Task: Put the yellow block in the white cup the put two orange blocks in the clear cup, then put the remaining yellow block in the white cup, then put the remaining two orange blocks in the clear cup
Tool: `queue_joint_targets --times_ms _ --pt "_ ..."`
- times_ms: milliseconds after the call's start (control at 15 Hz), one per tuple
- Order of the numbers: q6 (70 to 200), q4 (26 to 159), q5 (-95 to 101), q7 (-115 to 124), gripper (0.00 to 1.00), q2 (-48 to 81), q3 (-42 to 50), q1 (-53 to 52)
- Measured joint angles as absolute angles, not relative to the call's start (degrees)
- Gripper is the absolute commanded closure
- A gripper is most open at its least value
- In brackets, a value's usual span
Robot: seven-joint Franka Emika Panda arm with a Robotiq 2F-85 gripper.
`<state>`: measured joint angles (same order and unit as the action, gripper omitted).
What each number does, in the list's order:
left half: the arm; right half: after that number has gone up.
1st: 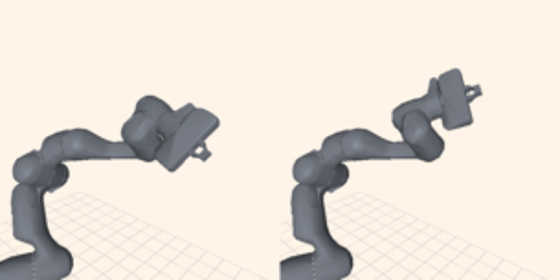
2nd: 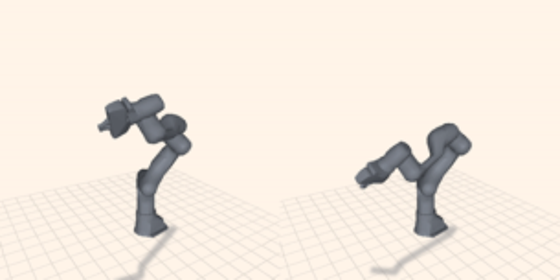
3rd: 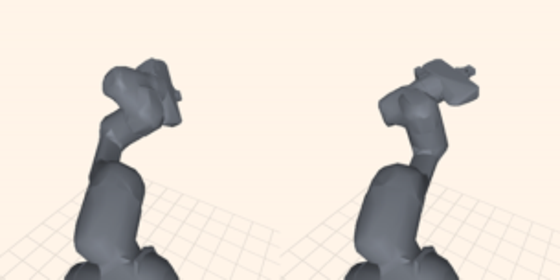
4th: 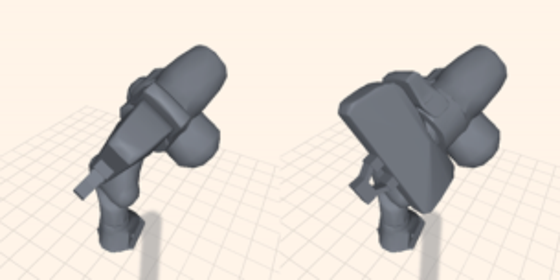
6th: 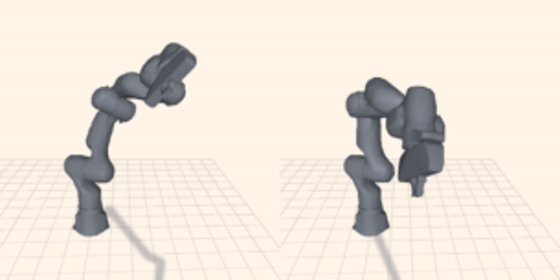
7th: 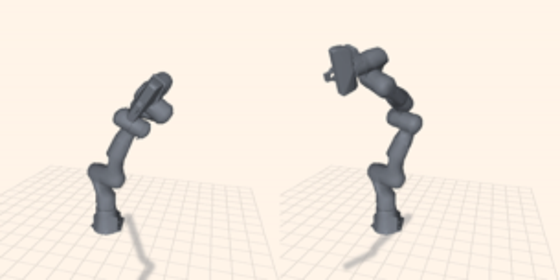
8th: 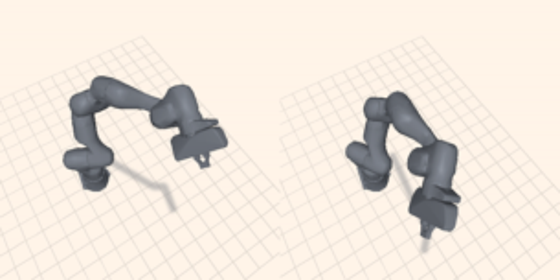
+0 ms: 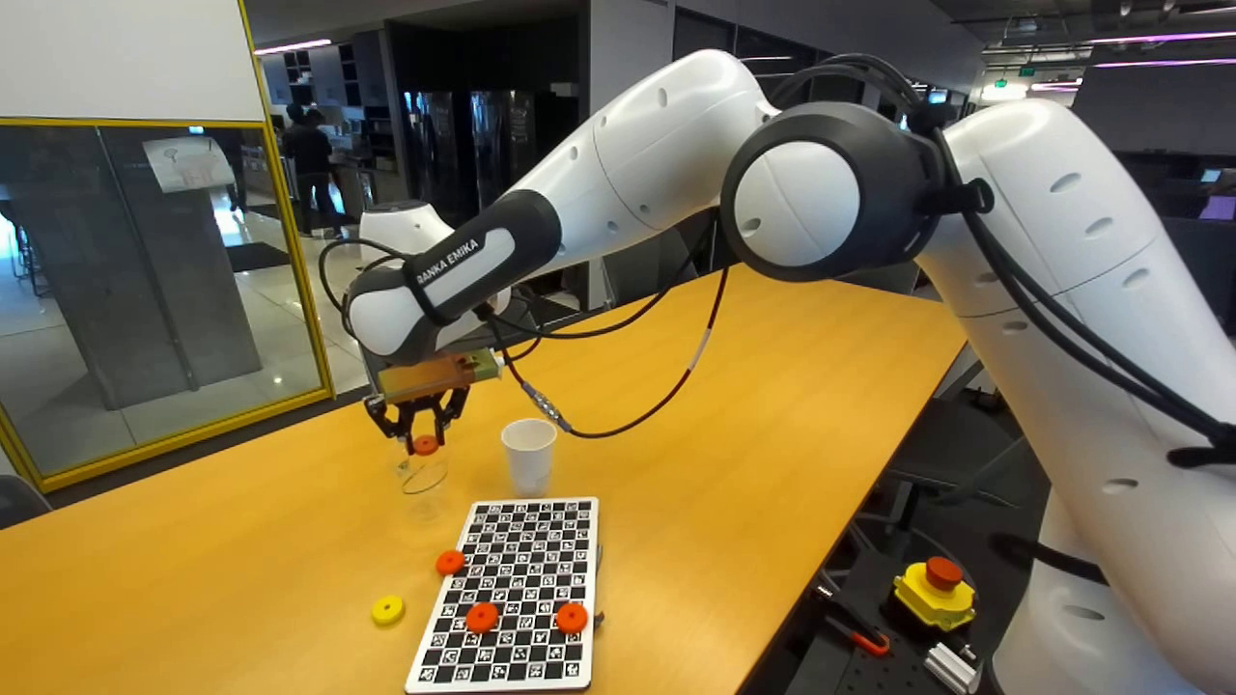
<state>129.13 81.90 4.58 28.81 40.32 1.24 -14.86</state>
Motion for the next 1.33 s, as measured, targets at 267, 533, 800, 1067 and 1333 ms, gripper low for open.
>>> queue_joint_targets --times_ms 267,533,800,1067,1333 --pt "128.91 80.35 3.39 28.09 0.05 41.56 1.2 -14.61" --pt "128.41 79.62 3.2 27.95 0.0 41.96 1.22 -14.22" --pt "126.86 80.42 3.2 28.05 0.0 41.2 1.24 -14.42" --pt "126.43 87.03 3.16 28.27 0.0 37.43 0.64 -15.14" --pt "126.66 96.51 3.09 28.66 0.0 33.2 -0.83 -15.82"
